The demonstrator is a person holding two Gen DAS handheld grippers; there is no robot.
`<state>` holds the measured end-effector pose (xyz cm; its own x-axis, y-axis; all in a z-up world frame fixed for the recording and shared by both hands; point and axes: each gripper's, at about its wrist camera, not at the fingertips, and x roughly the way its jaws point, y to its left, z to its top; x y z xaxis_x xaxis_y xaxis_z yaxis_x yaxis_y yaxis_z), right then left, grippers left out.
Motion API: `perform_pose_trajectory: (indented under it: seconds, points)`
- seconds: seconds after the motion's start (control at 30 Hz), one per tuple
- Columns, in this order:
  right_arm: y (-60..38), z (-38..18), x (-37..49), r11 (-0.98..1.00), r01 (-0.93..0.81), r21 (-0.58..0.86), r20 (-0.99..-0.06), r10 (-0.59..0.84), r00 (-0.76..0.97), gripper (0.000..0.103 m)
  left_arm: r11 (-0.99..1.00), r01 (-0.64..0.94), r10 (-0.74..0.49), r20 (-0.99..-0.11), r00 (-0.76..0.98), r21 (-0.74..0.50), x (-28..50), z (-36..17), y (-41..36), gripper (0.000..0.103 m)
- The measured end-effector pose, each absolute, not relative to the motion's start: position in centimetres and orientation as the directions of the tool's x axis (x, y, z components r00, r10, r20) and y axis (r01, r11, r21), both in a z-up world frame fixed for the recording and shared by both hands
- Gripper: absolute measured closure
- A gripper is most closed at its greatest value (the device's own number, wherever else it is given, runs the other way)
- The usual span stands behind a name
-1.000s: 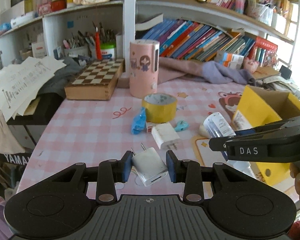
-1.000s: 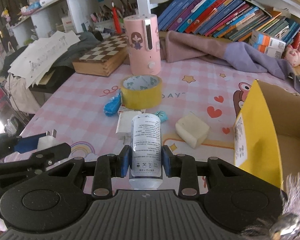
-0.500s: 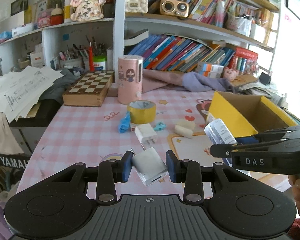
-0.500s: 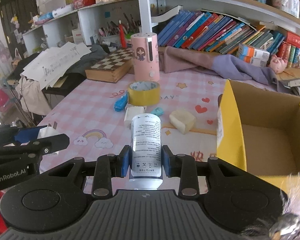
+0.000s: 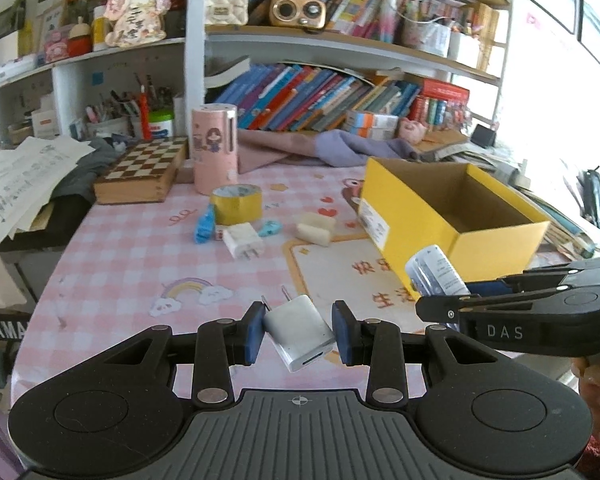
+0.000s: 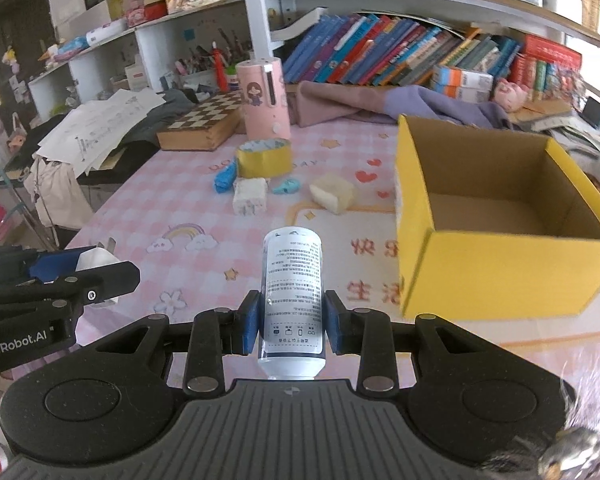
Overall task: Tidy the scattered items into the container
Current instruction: 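Lift the spray bottle with the right gripper while the left lifts the charger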
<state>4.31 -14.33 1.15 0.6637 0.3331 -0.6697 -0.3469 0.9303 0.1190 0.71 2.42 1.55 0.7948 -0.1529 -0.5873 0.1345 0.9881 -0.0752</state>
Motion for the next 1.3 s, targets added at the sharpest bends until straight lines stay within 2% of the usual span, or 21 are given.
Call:
perform_pose_trajectory:
  seconds: [0.73,1.3]
  points:
    - [-22.5,1.0,-2.1,0.992,-0.054,0.114,-0.693,0.118,0.711,0.072,0.892,0.443,-0.405,-0.583,0.705,-0.084,0.0,1.4,-5.4,0.068]
    - [-26.3,1.2,-2.8,0.992,0.075,0.100,-0.698,0.016,0.716,0.072,0.817,0.571,-0.503,-0.579,0.642,-0.076,1.3,1.3,-9.9,0.068]
